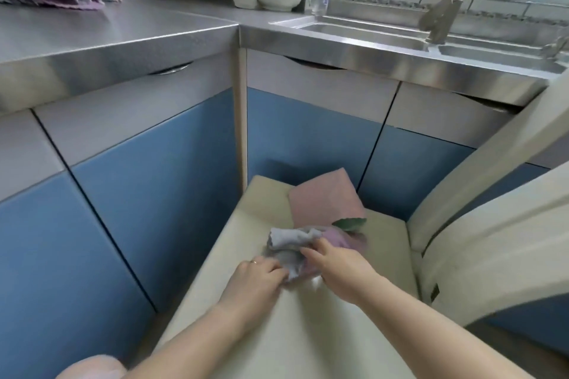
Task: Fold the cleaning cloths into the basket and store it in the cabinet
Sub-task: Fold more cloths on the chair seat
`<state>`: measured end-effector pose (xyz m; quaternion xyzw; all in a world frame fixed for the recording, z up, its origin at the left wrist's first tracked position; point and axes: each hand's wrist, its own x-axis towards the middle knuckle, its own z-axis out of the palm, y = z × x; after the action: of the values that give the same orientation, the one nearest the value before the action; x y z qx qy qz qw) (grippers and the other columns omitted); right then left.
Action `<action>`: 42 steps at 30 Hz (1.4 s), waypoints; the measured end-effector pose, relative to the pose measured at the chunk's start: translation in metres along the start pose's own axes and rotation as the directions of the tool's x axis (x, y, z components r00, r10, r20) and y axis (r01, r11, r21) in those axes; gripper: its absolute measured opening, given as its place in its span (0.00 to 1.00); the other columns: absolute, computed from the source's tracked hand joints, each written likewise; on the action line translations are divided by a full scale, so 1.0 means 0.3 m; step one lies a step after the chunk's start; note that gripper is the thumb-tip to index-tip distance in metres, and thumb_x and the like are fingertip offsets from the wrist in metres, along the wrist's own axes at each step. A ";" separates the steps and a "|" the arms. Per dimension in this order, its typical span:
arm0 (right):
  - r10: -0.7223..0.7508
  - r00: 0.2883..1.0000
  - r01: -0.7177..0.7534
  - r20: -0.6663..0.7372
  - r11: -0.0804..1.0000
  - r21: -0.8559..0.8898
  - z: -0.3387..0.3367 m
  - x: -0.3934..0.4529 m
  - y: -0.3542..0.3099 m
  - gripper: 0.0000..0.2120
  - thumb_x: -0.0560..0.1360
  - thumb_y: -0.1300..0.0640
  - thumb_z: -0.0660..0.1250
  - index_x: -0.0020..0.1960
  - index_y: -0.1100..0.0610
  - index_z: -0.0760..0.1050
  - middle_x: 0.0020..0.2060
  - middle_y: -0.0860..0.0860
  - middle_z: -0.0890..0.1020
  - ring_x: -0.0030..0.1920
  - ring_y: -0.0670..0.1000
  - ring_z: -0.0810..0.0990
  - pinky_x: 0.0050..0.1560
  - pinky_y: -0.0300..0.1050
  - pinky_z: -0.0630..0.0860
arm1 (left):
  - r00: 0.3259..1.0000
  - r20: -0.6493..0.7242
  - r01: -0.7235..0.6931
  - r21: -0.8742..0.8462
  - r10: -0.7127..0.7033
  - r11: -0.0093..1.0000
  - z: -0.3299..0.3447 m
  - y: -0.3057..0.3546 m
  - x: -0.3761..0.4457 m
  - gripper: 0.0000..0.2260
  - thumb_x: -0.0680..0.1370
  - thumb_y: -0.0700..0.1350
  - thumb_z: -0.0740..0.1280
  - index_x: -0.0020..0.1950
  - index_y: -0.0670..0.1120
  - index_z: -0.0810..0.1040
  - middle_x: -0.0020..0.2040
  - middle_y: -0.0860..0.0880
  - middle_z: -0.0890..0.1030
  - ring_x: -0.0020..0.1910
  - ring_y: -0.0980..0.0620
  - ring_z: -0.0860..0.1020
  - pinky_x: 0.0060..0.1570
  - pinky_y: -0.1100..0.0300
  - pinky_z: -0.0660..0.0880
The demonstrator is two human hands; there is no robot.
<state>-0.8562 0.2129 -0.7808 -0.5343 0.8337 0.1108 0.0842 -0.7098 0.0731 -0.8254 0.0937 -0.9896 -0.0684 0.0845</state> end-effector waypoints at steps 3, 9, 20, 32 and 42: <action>0.000 1.000 0.001 0.005 0.995 -0.098 0.017 0.010 0.028 0.09 0.65 0.55 0.72 0.46 0.53 0.79 0.48 0.55 0.79 0.34 0.58 0.80 0.23 0.43 0.67 | 0.998 -0.047 -0.027 0.048 0.029 0.998 0.000 0.003 0.044 0.02 0.63 0.46 0.67 0.32 0.50 0.78 0.32 0.53 0.76 0.30 0.48 0.76 0.24 0.61 0.69; -0.051 0.976 0.052 -0.214 0.999 -0.003 -0.059 -0.048 0.111 0.09 0.73 0.49 0.61 0.44 0.54 0.67 0.42 0.51 0.77 0.40 0.58 0.77 0.33 0.45 0.64 | 0.967 -0.238 0.057 -0.118 -0.084 0.991 -0.124 -0.004 0.092 0.08 0.69 0.48 0.58 0.34 0.50 0.75 0.30 0.53 0.78 0.30 0.50 0.76 0.36 0.54 0.70; 0.212 0.933 -0.113 -0.291 0.940 0.322 -0.340 -0.186 0.299 0.14 0.70 0.51 0.66 0.35 0.52 0.61 0.30 0.47 0.71 0.34 0.53 0.69 0.33 0.45 0.66 | 0.927 -0.370 -0.012 -0.203 -0.065 0.979 -0.493 -0.040 0.188 0.11 0.78 0.47 0.57 0.49 0.50 0.79 0.44 0.56 0.82 0.42 0.52 0.79 0.44 0.55 0.75; 0.357 0.563 -0.192 -0.746 0.934 0.302 -0.582 -0.337 0.368 0.04 0.74 0.59 0.66 0.46 0.60 0.75 0.43 0.54 0.81 0.45 0.59 0.79 0.47 0.50 0.72 | 0.761 -0.648 -0.149 -0.184 -0.006 0.972 -0.823 0.019 0.242 0.12 0.77 0.33 0.62 0.54 0.43 0.81 0.49 0.47 0.82 0.49 0.47 0.79 0.49 0.57 0.74; 0.274 0.787 -0.237 -0.553 0.961 0.140 -0.098 -0.578 0.099 0.17 0.58 0.60 0.78 0.34 0.51 0.70 0.39 0.44 0.81 0.56 0.54 0.81 0.61 0.75 0.62 | 0.964 -0.265 -0.106 -0.435 -0.015 0.894 -0.455 0.043 -0.191 0.12 0.78 0.49 0.59 0.53 0.47 0.79 0.51 0.54 0.82 0.51 0.59 0.79 0.52 0.68 0.73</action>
<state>-0.8119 0.3681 -0.7049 -0.4223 0.8884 -0.0690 -0.1663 -0.6321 0.0808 -0.6990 0.0566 -0.9297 -0.2778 0.2351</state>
